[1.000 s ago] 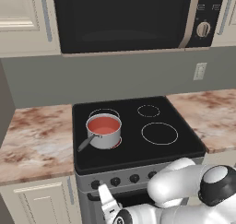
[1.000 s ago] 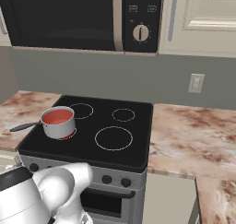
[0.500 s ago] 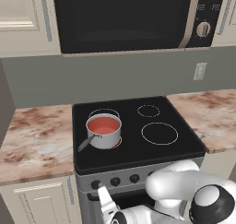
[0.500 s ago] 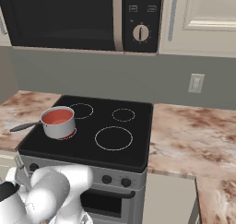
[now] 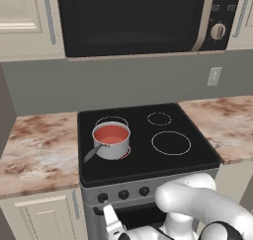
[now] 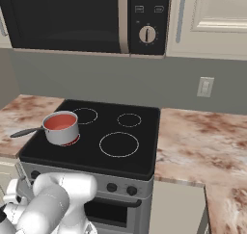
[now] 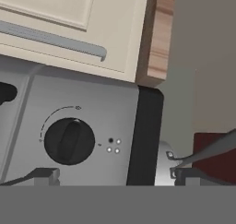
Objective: Wait until the marinara sauce is simmered to a deep red color and then turn off the stove.
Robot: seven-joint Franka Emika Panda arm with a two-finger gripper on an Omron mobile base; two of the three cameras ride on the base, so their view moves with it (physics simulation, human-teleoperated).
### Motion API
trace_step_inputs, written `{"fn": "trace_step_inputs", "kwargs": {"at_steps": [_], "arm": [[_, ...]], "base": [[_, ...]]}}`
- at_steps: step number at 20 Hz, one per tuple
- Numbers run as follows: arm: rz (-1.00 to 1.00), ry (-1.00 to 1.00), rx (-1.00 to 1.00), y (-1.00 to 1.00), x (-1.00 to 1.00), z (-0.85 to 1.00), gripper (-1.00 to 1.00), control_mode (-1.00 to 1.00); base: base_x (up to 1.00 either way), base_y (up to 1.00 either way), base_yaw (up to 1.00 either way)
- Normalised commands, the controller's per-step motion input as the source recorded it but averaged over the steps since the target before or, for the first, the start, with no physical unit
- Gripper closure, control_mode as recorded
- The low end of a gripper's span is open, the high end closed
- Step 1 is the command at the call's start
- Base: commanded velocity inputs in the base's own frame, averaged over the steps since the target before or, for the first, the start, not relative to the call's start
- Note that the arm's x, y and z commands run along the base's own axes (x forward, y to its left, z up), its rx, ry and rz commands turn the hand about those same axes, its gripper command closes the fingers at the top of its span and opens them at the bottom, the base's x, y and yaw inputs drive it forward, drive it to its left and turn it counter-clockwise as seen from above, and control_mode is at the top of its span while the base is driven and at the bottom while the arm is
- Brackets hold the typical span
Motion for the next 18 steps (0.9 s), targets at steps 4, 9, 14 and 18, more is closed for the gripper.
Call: {"fn": "trace_step_inputs", "kwargs": {"at_steps": [4,9,14,18], "arm": [[0.0,0.0,0.0,0.0,0.18,0.0,-1.0,-1.0],[0.0,0.0,0.0,0.0,0.24,0.0,-1.0,-1.0],[0.0,0.0,0.0,0.0,0.19,0.0,-1.0,-1.0],[0.0,0.0,0.0,0.02,0.16,-0.02,-1.0,-1.0]], "base": [[0.0,0.0,0.0],[0.0,0.0,0.0],[0.0,0.0,0.0],[0.0,0.0,0.0]]}}
